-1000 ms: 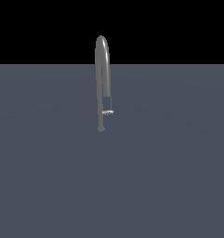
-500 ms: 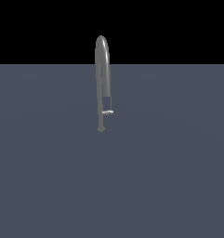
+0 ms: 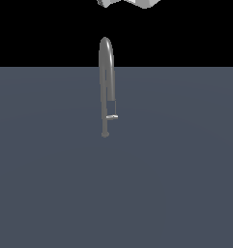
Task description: Turn on the faucet by rotating a designated handle.
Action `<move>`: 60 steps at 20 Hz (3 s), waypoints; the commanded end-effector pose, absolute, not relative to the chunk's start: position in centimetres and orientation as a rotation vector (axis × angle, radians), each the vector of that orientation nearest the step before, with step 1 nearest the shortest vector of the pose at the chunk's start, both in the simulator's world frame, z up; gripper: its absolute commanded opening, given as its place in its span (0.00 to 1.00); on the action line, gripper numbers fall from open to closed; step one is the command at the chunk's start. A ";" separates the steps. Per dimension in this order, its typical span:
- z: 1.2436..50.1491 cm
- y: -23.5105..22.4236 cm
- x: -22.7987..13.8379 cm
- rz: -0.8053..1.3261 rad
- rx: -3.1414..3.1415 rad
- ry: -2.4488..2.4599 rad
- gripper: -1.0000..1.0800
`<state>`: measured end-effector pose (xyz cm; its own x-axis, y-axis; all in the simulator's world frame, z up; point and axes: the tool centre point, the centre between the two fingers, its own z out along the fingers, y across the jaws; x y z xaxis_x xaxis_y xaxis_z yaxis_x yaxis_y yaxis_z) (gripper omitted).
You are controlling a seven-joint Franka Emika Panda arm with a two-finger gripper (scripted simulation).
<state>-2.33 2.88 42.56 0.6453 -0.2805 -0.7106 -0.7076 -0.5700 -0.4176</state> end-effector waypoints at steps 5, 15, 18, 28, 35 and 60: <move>40.2 2.1 1.7 0.854 -2.005 0.850 0.00; 35.4 0.9 7.0 0.968 -1.806 0.948 0.00; 33.7 0.6 8.3 1.002 -1.753 0.970 0.00; 27.4 0.0 11.5 1.119 -1.598 1.019 0.00; 22.6 0.1 12.5 1.209 -1.508 1.032 0.00; 16.3 1.0 12.2 1.342 -1.408 1.037 0.00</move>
